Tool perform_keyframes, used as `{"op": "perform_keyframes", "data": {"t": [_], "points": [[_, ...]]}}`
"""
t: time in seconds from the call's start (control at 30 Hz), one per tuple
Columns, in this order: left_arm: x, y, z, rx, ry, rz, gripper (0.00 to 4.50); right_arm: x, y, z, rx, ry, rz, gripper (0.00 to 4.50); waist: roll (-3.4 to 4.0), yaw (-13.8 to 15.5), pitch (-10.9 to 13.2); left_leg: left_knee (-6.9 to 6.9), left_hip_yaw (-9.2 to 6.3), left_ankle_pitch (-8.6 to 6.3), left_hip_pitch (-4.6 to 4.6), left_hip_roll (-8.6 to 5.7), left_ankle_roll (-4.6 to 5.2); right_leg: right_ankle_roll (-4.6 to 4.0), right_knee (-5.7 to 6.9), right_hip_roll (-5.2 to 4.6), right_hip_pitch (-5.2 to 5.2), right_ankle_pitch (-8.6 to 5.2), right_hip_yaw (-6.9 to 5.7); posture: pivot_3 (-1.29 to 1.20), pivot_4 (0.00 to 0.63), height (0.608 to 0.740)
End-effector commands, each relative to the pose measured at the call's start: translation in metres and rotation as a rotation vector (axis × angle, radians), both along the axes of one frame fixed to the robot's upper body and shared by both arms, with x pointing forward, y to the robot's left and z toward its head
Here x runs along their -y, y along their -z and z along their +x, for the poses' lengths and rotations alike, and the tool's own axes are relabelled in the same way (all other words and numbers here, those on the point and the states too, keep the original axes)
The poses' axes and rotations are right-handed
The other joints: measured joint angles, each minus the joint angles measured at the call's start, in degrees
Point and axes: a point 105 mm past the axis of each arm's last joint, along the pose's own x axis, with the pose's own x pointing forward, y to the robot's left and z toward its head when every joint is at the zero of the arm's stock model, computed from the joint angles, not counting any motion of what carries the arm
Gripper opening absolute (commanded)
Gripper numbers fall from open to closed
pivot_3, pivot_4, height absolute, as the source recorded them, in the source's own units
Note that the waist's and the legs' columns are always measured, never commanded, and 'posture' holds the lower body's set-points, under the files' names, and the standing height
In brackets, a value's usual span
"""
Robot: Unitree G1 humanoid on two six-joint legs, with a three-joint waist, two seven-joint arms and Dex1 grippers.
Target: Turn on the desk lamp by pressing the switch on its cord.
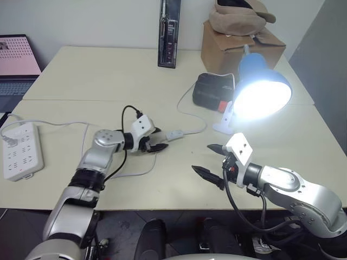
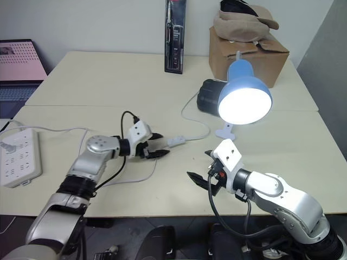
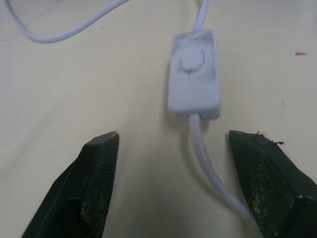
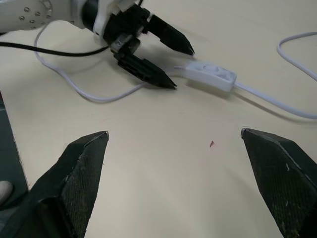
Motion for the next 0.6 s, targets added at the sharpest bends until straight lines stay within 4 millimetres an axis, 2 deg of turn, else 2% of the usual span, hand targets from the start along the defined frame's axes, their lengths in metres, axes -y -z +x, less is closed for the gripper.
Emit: {"op": "perform_keyframes", "data": {"t": [0.03,0.1,0.3,0.37,0.47,0.6], "points": [[-0.018,-0.047,-0.011,0.109,-0.012,-0.039,4.28,0.007,-0.010,0.001,0.066,-0.018,0.000,4.50,0.00,0.0,0.0,0.00,0.00,0.00,0.00,0.00,0.00,0.00,0.00,-0.01,0.00,0.00,0.01,0.00,0.150,0.740],[-0.029,-0.056,-0.023,0.110,-0.025,-0.023,4.28,0.012,-0.011,0.003,0.098,-0.009,-0.005,4.50,0.00,0.1,0.0,0.00,0.01,0.00,0.00,0.00,0.00,0.00,-0.01,-0.02,0.00,0.00,0.01,0.00,0.150,0.740],[-0.060,-0.074,-0.069,0.059,-0.154,0.004,4.28,0.053,-0.008,0.006,0.212,0.041,-0.058,4.50,0.01,0.2,0.0,-0.02,0.04,-0.01,0.01,-0.02,-0.02,0.02,-0.06,-0.08,0.02,-0.03,0.02,0.00,0.150,0.740],[-0.067,-0.072,-0.084,0.028,-0.190,0.009,4.28,0.070,-0.007,0.006,0.235,0.054,-0.086,4.50,0.02,0.2,0.0,-0.01,0.03,-0.01,0.04,-0.02,-0.02,0.02,-0.04,-0.08,0.03,-0.02,0.01,0.00,0.150,0.740],[-0.071,-0.060,-0.100,-0.013,-0.221,0.025,4.28,0.088,-0.010,0.010,0.269,0.070,-0.104,4.50,0.04,0.3,0.0,-0.01,0.02,-0.01,0.19,-0.01,-0.02,0.01,-0.03,-0.09,0.13,-0.02,-0.01,0.00,0.150,0.740],[-0.068,-0.046,-0.106,-0.020,-0.236,-0.008,4.28,0.105,-0.010,0.020,0.288,0.093,-0.111,4.50,0.10,0.4,0.1,-0.03,-0.02,-0.02,0.55,-0.01,-0.04,-0.32,0.00,-0.10,0.44,-0.21,-0.02,0.00,0.150,0.740]]}}
